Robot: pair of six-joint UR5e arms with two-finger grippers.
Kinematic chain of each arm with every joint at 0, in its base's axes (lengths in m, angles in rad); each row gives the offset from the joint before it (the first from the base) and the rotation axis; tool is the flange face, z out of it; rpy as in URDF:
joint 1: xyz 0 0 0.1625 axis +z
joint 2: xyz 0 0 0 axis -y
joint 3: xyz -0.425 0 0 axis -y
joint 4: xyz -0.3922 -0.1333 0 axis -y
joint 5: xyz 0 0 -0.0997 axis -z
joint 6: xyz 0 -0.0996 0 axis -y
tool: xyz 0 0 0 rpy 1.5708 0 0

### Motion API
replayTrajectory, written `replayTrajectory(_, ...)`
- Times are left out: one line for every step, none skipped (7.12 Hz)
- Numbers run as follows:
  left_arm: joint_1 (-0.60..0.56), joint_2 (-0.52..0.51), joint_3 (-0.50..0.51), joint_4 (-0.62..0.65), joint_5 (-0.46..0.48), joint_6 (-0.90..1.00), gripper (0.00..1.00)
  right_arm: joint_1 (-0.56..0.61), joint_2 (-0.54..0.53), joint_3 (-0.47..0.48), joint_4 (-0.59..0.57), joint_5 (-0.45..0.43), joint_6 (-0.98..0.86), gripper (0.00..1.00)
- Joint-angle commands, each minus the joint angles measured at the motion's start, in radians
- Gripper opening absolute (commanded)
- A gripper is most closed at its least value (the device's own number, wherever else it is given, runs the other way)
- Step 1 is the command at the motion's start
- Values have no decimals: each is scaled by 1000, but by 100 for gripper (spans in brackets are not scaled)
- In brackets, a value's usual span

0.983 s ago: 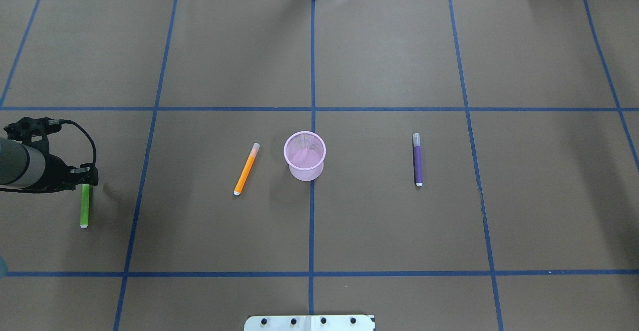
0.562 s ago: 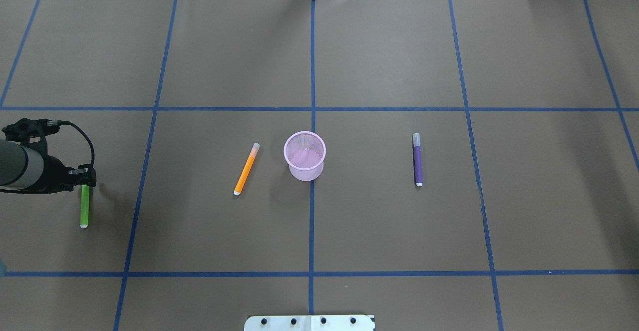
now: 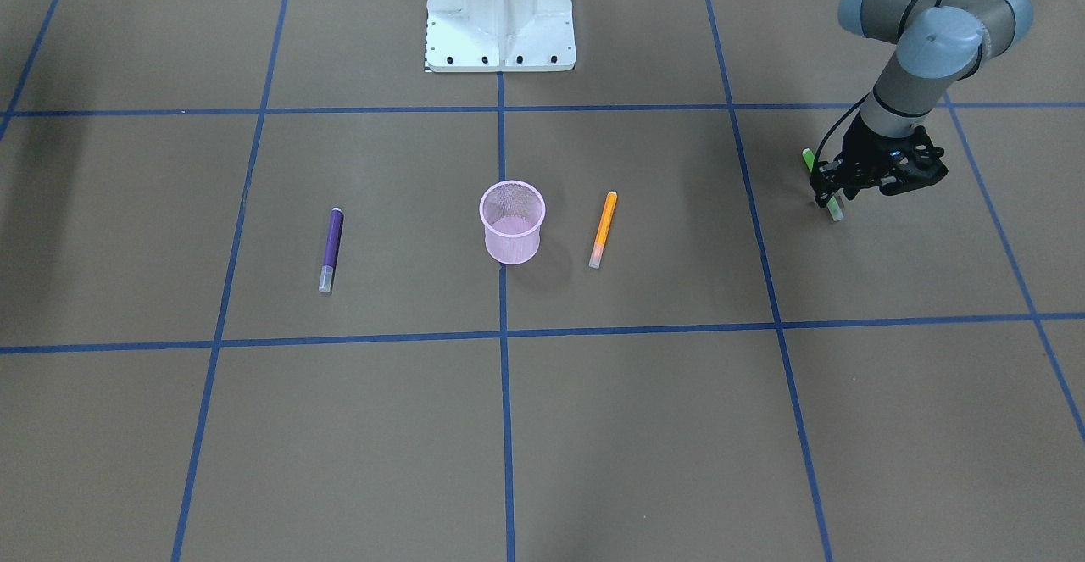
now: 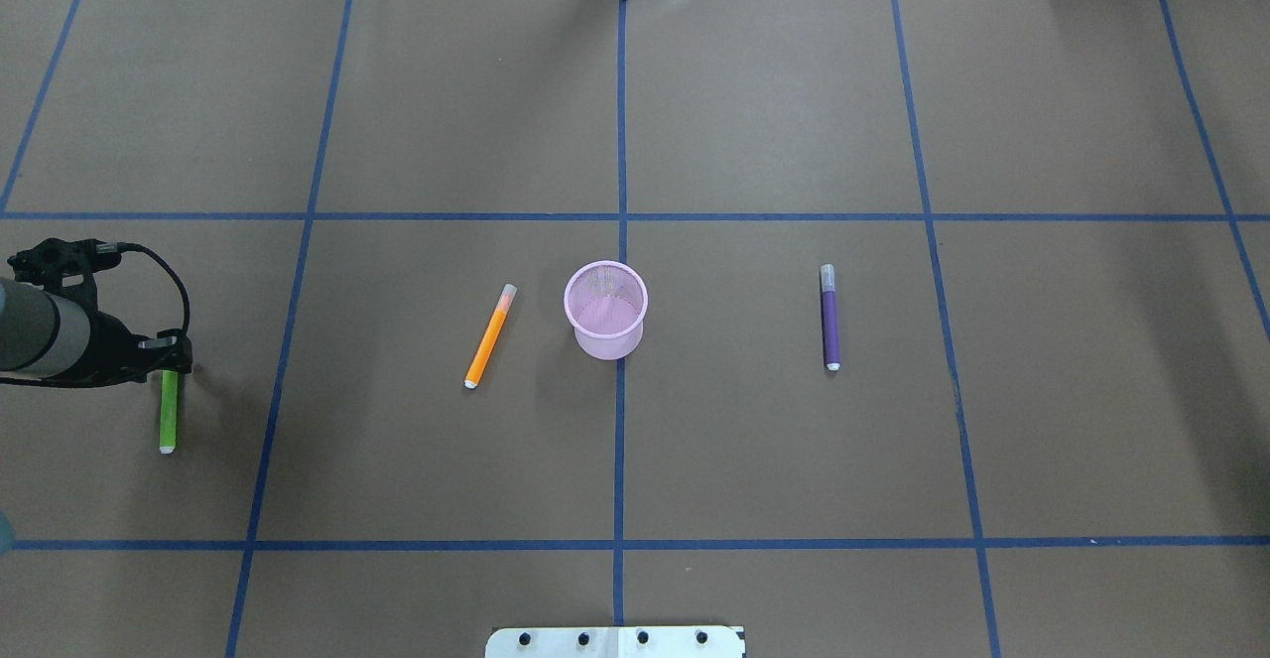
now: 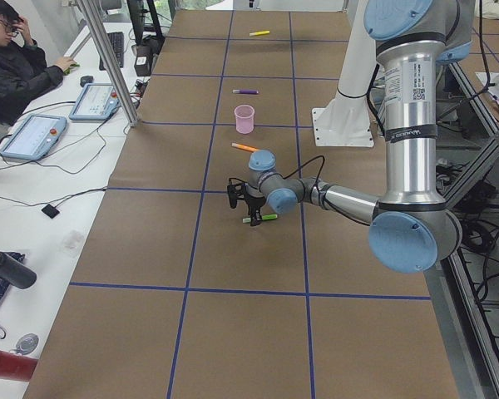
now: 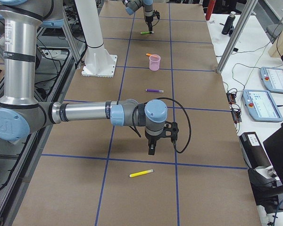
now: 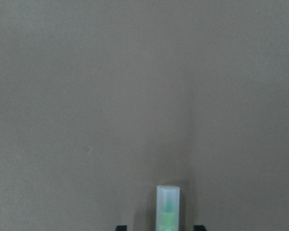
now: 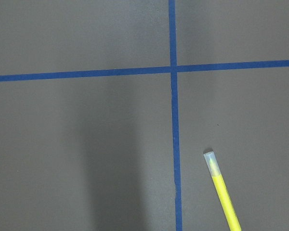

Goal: Collect pens into pen holder
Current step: 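Hold the green marker upright in the left gripper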

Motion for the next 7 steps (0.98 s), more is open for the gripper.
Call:
replayTrajectory(1, -1, 2, 0, 0, 0, 56, 0, 0, -1, -1, 0, -1, 100)
replayTrajectory(1, -1, 1, 0, 0, 0, 52, 0, 0, 1, -1, 0, -1, 100)
replayTrajectory(1, -1, 1, 0, 0, 0, 52, 0, 0, -1, -1, 0, 1, 100)
replayTrajectory(1, -1, 2, 0, 0, 0, 50, 0, 0, -1, -1, 0, -1, 100)
replayTrajectory(1, -2, 2, 0, 0, 0, 50, 0, 0, -1, -1, 0, -1, 100)
replayTrajectory(1, -2, 2, 2, 0, 0, 50, 0, 0, -1, -1, 0, -1, 100)
replayTrajectory(3, -2, 2, 2, 0, 0, 50, 0, 0, -1, -1, 0, 1, 100)
